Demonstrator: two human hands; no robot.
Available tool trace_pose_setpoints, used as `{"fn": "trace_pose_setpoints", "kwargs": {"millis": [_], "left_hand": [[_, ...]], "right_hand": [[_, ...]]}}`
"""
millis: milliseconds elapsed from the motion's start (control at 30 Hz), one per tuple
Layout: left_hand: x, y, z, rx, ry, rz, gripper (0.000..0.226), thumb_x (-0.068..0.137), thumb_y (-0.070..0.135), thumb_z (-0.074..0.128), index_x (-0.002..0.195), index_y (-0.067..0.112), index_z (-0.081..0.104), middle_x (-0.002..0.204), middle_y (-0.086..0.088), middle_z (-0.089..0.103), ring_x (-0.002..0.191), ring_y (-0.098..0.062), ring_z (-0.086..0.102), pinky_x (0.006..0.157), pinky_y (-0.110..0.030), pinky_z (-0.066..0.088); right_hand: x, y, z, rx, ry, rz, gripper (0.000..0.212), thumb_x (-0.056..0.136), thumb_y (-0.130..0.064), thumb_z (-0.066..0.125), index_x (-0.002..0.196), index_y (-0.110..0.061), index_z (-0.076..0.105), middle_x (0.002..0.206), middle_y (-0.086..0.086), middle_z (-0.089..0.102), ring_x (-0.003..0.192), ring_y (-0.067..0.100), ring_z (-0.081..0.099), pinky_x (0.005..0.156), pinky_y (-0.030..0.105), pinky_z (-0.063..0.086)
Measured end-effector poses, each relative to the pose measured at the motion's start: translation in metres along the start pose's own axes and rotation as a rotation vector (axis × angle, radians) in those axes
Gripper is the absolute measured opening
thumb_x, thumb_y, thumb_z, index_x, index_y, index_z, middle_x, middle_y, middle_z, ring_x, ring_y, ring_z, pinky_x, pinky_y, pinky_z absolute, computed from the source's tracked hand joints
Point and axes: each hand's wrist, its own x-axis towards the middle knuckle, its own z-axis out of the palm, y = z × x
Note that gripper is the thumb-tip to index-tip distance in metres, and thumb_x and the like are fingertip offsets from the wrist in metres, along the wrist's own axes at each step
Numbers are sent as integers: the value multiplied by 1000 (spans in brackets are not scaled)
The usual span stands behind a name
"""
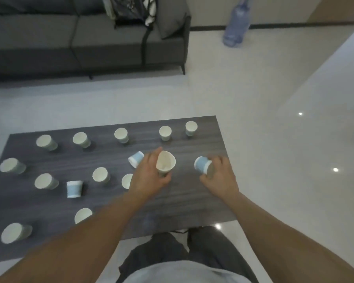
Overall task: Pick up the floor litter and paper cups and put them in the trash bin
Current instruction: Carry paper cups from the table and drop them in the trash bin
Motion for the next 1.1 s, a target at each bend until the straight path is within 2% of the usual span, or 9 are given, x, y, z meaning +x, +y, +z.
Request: {"fn": "trace_pose_setpoints", "kwargs": {"millis": [167, 233, 333, 400, 533, 800, 933, 1100], "left_hand": [[-10, 26, -9, 10, -141, 190, 78, 74, 32, 74, 142, 26, 35, 134, 0, 43, 113, -21, 53, 86, -36, 48], [-19, 46, 0, -1, -204, 279, 79, 74, 26, 74, 143, 24, 35, 134, -2, 42, 112, -22, 55, 84, -31, 46], [-41, 86, 19, -2, -327, 408, 81, 77, 28, 72, 146, 24, 30, 135, -1, 39, 112, -21, 54, 83, -27, 43], [-57, 116, 33, 19, -373, 497, 81, 79, 34, 69, 148, 24, 27, 135, 0, 39, 112, -20, 53, 85, -31, 46], [-98, 179, 66, 51, -477, 676, 81, 83, 38, 66, 149, 20, 24, 136, -2, 38, 115, -22, 52, 88, -42, 49], [-249, 306, 171, 97, -674, 926, 84, 80, 37, 70, 149, 23, 23, 139, 0, 36, 116, -22, 52, 90, -33, 45], [-336, 357, 217, 78, -759, 1045, 84, 77, 33, 73, 147, 22, 27, 138, -1, 38, 115, -24, 53, 90, -36, 49], [-415, 413, 261, 108, -858, 1194, 83, 76, 34, 74, 146, 22, 30, 139, 1, 39, 114, -22, 54, 89, -33, 48]], "right_hand": [[-74, 5, -8, 71, 131, 121, 72, 76, -31, 67, 142, -24, 37, 125, 4, 41, 107, 23, 48, 88, 35, 45], [-108, 17, -13, 106, 175, 203, 72, 77, -33, 64, 143, -25, 35, 130, 3, 41, 114, 23, 46, 91, 37, 44], [-162, 45, -23, 131, 281, 328, 67, 77, -34, 63, 140, -26, 41, 134, 0, 41, 118, 23, 45, 89, 30, 39], [-196, 66, -34, 144, 361, 421, 65, 78, -36, 63, 139, -28, 41, 136, -3, 40, 120, 21, 44, 87, 26, 35], [-267, 108, -56, 170, 506, 551, 69, 78, -39, 62, 142, -30, 39, 138, -5, 38, 123, 19, 41, 94, 29, 38], [-447, 215, -96, 165, 667, 816, 71, 82, -40, 61, 146, -30, 33, 142, -3, 35, 126, 20, 37, 98, 30, 38], [-534, 260, -111, 203, 747, 948, 74, 82, -39, 62, 147, -28, 30, 144, -3, 35, 129, 20, 36, 101, 32, 37], [-620, 300, -120, 254, 869, 1108, 70, 81, -38, 64, 143, -23, 34, 142, -2, 38, 126, 19, 40, 97, 31, 37]]}}
